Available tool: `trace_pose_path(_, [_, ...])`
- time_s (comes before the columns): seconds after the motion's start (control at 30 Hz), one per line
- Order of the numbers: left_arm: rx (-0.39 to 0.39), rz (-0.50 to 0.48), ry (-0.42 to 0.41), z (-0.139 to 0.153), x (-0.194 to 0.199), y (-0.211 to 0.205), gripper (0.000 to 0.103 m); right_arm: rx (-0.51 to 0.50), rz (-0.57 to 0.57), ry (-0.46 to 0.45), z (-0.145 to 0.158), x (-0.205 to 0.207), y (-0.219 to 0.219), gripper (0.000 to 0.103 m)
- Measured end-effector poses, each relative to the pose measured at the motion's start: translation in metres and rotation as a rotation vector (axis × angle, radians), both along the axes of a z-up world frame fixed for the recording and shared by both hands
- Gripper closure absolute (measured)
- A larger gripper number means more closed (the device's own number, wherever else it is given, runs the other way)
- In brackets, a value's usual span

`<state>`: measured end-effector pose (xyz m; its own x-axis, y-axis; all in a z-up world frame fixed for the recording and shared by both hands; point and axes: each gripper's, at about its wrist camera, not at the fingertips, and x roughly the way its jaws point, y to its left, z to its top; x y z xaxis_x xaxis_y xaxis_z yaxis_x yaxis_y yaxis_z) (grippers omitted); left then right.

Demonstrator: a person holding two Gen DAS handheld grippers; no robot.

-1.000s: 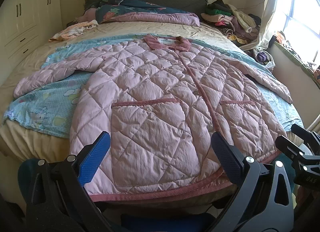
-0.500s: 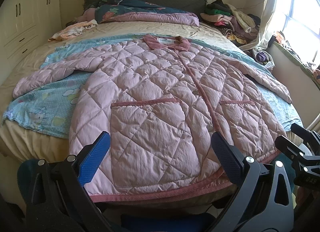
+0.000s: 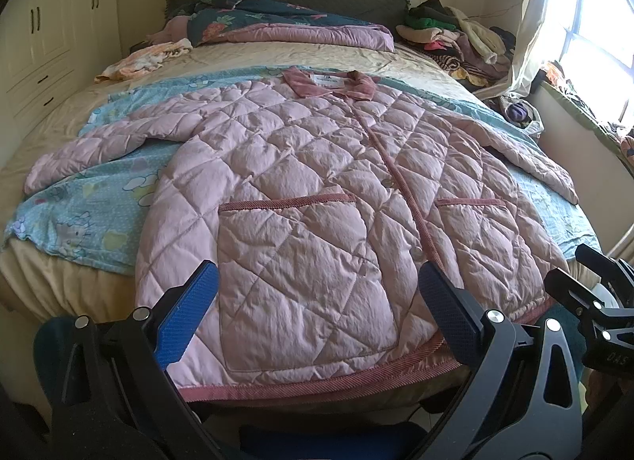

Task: Fold large clothes

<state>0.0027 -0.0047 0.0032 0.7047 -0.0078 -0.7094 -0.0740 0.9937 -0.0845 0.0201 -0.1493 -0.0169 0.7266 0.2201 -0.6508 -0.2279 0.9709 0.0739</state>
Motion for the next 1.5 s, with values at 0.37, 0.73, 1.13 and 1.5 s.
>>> trace_pose_path(0.37, [-0.005, -0.007, -0.001, -0.009, 0.005, -0.003, 0.008, 0.0, -0.001, 0.001, 0.0, 0.003, 0.0, 0.004])
trace_pose_path(0.73, [-0.017, -0.006, -0.014, 0.004, 0.036, 0.01, 0.008, -0.016, -0.021, -0.01, 0.016, 0.036, -0.004, 0.004])
trace_pose_path(1.13, [-0.051, 0.032, -0.039, 0.03, 0.086, 0.029, 0.008, -0.005, -0.051, -0.025, 0.043, 0.098, -0.002, 0.004])
trace_pose_path(1.5, [-0.07, 0.056, -0.049, 0.045, 0.127, 0.041, 0.008, 0.012, -0.076, -0.049, 0.061, 0.141, 0.001, 0.004])
